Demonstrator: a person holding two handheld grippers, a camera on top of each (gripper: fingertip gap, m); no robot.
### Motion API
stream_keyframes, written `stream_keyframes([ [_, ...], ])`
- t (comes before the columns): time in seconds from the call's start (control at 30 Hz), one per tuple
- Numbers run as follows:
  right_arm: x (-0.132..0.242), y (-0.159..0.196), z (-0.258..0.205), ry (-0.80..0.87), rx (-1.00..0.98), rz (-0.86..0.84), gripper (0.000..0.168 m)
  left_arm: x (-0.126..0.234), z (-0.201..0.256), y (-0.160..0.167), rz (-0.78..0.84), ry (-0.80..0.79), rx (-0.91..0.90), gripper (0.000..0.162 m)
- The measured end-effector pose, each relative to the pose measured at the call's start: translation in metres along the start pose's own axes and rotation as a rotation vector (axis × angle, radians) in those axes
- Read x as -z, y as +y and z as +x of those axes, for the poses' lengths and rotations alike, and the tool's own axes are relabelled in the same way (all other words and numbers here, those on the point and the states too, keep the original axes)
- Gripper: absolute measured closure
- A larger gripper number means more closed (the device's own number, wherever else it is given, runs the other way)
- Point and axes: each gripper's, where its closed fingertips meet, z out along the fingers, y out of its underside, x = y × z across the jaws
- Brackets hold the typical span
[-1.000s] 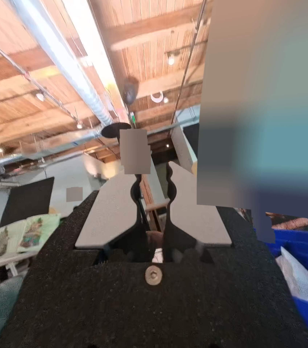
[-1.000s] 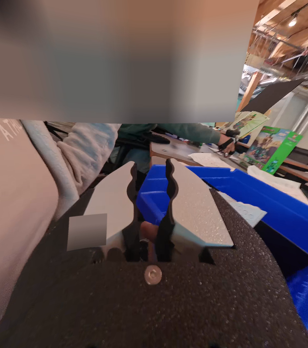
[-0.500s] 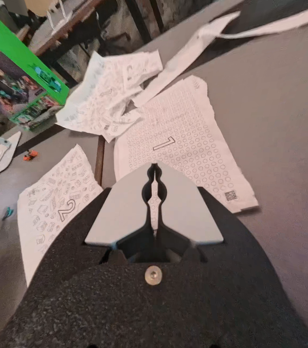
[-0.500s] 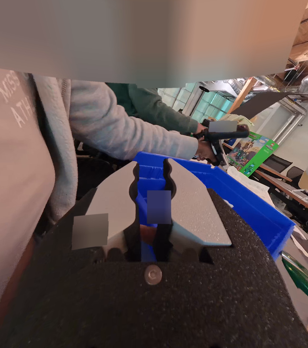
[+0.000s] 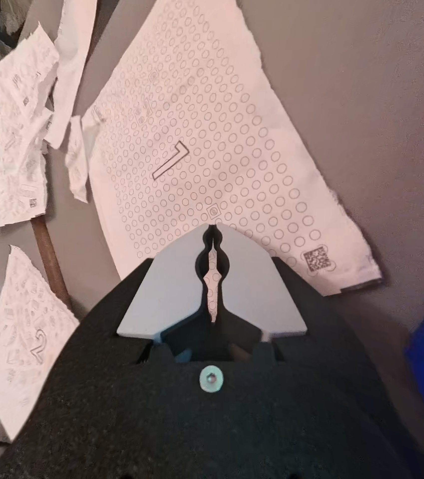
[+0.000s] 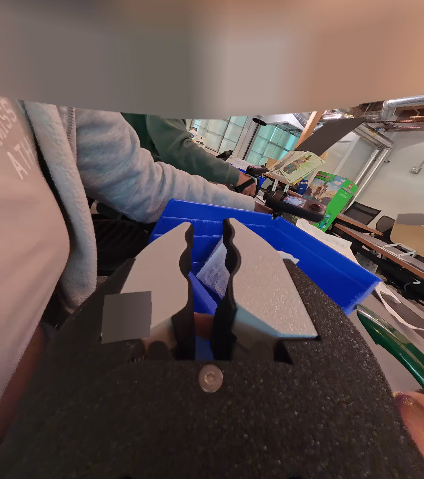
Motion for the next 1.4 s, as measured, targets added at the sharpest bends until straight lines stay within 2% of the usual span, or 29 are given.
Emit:
stream_keyframes([
  [0.1, -0.002, -0.001, -0.005, -0.016, 0.039, -0.015, 0.147, 0.01, 0.016, -0.005, 0.042, 0.085, 0.059, 0.162],
  [0.17, -0.002, -0.003, -0.006, -0.018, 0.038, -0.022, 0.146, 0.025, -0.003, -0.001, 0.042, -0.022, 0.072, 0.162],
  [0.23, 0.0, -0.003, -0.003, -0.018, -0.007, -0.031, 0.145, 0.057, -0.035, -0.002, 0.1, -0.169, 0.133, 0.162],
  [0.3, 0.003, -0.003, -0.001, -0.025, -0.038, -0.045, 0.143, 0.104, -0.061, -0.008, 0.22, -0.263, 0.226, 0.16],
  [0.4, 0.009, 0.002, 0.008, -0.005, -0.054, -0.109, 0.143, 0.195, -0.07, -0.027, 0.508, -0.308, 0.356, 0.158],
  [0.53, 0.011, 0.013, 0.016, 0.018, -0.013, -0.221, 0.144, 0.302, -0.032, -0.035, 0.899, -0.239, 0.471, 0.149],
  [0.63, 0.007, 0.02, 0.02, 0.0, 0.039, -0.339, 0.143, 0.345, 0.001, -0.027, 1.08, -0.23, 0.469, 0.149],
  [0.8, -0.014, 0.028, 0.023, -0.225, 0.01, -0.605, 0.144, 0.371, -0.006, -0.005, 1.051, -0.337, 0.489, 0.147],
  [0.9, -0.036, 0.039, 0.032, -0.332, 0.145, -0.756, 0.142, 0.386, -0.005, -0.005, 1.109, -0.38, 0.428, 0.148],
  [1.0, -0.054, 0.054, 0.047, -0.426, 0.369, -0.881, 0.146, 0.399, -0.007, -0.003, 1.162, -0.405, 0.451, 0.148],
  [1.07, -0.062, 0.06, 0.046, -0.552, 0.494, -0.878, 0.146, 0.403, -0.002, -0.006, 1.202, -0.357, 0.436, 0.148],
  [1.2, -0.071, 0.078, 0.053, -0.621, 0.607, -0.918, 0.145, 0.404, 0.001, -0.008, 1.222, -0.332, 0.405, 0.148],
  [1.3, -0.073, 0.081, 0.058, -0.582, 0.656, -0.917, 0.148, 0.404, -0.001, -0.007, 1.214, -0.359, 0.39, 0.148],
  [1.4, -0.07, 0.046, 0.052, -0.451, 0.539, -0.739, 0.156, 0.404, 0.001, -0.008, 1.201, -0.366, 0.376, 0.147],
])
